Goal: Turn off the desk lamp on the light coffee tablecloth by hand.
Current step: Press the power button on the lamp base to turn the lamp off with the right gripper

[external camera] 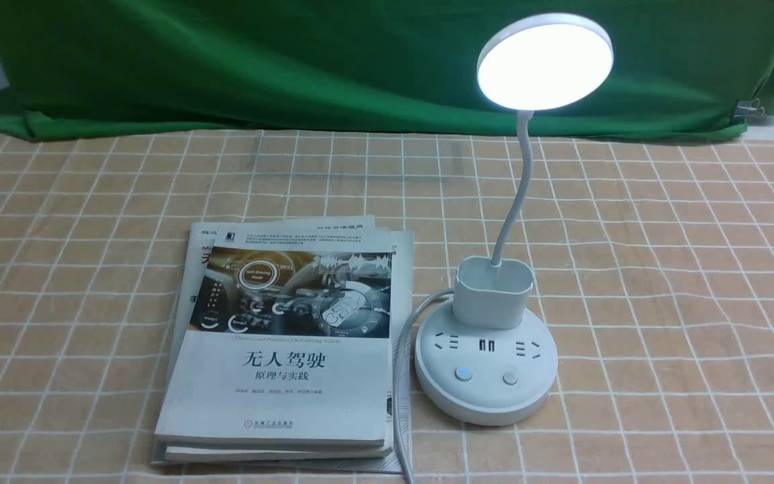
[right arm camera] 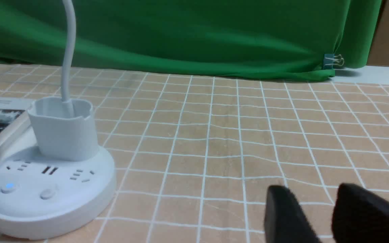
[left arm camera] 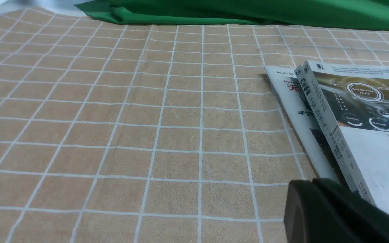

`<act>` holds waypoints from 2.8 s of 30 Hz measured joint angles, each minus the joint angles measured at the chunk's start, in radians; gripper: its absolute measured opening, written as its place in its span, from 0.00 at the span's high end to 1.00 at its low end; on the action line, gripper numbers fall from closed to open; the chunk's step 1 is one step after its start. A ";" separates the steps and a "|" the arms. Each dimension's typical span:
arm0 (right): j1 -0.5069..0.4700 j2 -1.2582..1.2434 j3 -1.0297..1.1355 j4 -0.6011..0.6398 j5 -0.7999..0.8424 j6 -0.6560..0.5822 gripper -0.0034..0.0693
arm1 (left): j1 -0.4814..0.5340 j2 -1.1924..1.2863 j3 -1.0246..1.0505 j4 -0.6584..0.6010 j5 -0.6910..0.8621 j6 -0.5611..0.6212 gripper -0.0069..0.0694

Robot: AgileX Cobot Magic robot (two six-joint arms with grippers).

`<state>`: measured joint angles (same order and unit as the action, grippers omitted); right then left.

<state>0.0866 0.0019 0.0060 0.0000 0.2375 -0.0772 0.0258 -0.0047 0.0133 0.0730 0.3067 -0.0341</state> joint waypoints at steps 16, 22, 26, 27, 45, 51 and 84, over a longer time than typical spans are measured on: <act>0.000 0.000 0.000 0.000 0.000 0.000 0.62 | 0.000 0.000 0.000 0.000 0.000 0.000 0.90; 0.000 0.000 0.000 0.000 0.000 0.000 0.62 | 0.000 0.000 0.000 0.000 0.000 0.000 0.90; 0.000 0.000 0.000 0.000 0.000 0.000 0.62 | 0.000 0.000 0.000 0.000 0.000 0.000 0.90; 0.000 0.000 0.000 0.000 0.000 0.000 0.62 | 0.000 0.000 0.000 0.000 0.000 0.000 0.90; 0.000 0.000 0.000 0.055 -0.263 0.491 0.62 | 0.000 0.000 0.000 0.000 0.000 0.000 0.90; 0.000 0.000 0.000 0.061 -0.373 0.690 0.64 | 0.000 0.000 0.000 0.000 0.000 0.000 0.90; 0.472 1.468 -0.958 0.057 0.616 0.159 0.90 | 0.000 0.000 0.000 0.000 0.000 0.000 0.90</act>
<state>0.5585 1.4699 -0.9520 0.0566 0.8532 0.0818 0.0258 -0.0047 0.0133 0.0730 0.3067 -0.0341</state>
